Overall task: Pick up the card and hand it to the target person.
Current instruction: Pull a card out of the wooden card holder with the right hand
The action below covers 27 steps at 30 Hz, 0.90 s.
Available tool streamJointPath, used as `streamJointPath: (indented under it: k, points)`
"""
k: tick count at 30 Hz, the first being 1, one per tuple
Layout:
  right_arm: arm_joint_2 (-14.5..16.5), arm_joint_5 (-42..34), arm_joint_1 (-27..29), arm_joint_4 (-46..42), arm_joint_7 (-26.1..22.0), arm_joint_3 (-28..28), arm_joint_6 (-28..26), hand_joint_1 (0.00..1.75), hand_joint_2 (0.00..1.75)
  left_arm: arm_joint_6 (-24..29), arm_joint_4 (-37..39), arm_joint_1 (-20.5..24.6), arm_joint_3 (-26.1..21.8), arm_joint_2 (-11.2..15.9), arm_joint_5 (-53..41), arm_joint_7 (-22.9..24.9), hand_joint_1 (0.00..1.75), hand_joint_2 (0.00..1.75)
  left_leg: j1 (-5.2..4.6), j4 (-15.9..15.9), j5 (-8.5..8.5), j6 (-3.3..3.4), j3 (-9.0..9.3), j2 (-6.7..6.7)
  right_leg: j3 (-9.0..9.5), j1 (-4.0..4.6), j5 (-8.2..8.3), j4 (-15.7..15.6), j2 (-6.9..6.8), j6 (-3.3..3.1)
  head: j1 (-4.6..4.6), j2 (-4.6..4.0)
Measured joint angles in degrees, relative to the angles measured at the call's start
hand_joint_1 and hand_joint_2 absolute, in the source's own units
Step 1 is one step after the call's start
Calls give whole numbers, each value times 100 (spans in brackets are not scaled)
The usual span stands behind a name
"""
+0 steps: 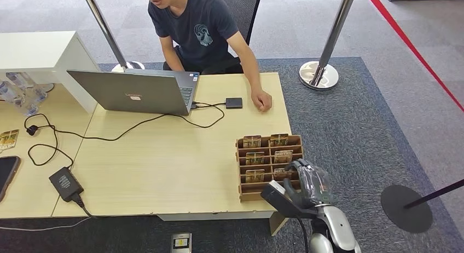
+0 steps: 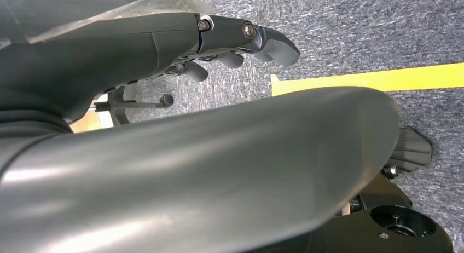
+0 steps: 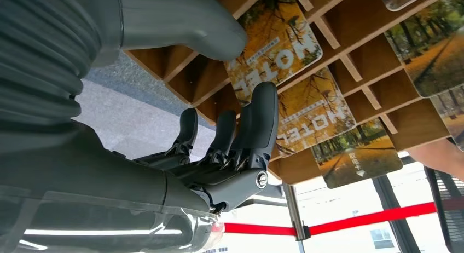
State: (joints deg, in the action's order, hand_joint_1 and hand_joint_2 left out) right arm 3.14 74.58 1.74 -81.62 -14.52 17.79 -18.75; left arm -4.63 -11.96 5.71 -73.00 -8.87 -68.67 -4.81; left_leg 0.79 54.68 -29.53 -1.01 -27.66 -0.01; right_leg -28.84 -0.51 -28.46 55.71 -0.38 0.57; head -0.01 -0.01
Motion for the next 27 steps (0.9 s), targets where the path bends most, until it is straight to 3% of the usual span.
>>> streamJointPath:
  k: [12, 27]
  points:
    - [34, 39, -149, -110, -25, 3, -78, 74, 175, 0, 0, -7, 19, 0, 45, 0, 0, 0, 0, 0, 0, 0, -1, 0, -2, 0, 0, 0, 0, 0, 0, 0]
    - [-69, -8, -196, 22, -25, 157, -51, 82, 175, 0, 0, -9, 17, -2, 104, -3, 0, 0, 0, 0, 0, 0, -3, 0, -2, 0, 0, 0, 0, 0, 1, -2]
